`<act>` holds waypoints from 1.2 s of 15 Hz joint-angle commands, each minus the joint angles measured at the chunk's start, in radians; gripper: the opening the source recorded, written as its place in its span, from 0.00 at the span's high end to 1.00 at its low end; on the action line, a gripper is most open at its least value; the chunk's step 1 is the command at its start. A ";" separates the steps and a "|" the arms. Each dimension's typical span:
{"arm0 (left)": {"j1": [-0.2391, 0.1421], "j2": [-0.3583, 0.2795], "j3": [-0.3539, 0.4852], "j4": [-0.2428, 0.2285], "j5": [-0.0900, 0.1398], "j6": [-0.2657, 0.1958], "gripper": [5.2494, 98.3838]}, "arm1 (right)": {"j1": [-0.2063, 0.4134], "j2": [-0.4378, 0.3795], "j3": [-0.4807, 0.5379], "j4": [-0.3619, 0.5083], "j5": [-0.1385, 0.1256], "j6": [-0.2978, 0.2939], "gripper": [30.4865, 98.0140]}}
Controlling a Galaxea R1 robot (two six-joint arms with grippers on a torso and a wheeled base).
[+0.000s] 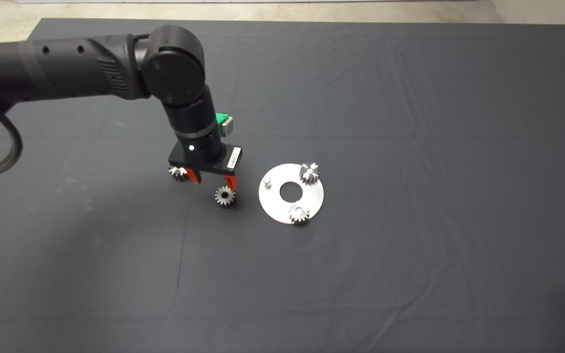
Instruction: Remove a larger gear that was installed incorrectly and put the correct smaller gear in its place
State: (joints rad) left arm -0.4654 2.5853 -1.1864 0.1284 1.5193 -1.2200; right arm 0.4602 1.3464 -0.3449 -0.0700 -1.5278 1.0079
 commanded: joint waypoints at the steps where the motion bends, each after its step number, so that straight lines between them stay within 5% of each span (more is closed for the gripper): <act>1: 0.063 0.000 0.001 0.061 0.004 -0.009 0.42 | 0.005 -0.005 0.003 0.035 -0.006 0.005 0.14; 5: 0.116 0.002 -0.059 0.152 0.001 -0.001 0.42 | 0.005 -0.003 0.003 0.035 -0.006 0.005 0.14; 12: 0.119 0.048 -0.149 0.155 -0.002 0.033 0.42 | 0.005 -0.003 0.002 0.033 -0.008 0.005 0.14; 15: 0.119 0.059 -0.160 0.155 -0.053 0.030 0.42 | 0.005 -0.003 0.002 0.033 -0.009 0.005 0.14; 18: 0.119 0.063 -0.154 0.152 -0.053 0.030 0.42 | 0.005 -0.008 0.002 0.035 -0.009 0.005 0.14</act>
State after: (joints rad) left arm -0.3351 2.6511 -1.3441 0.2756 1.4611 -1.1877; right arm 0.4600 1.3464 -0.3449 -0.0700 -1.5272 1.0079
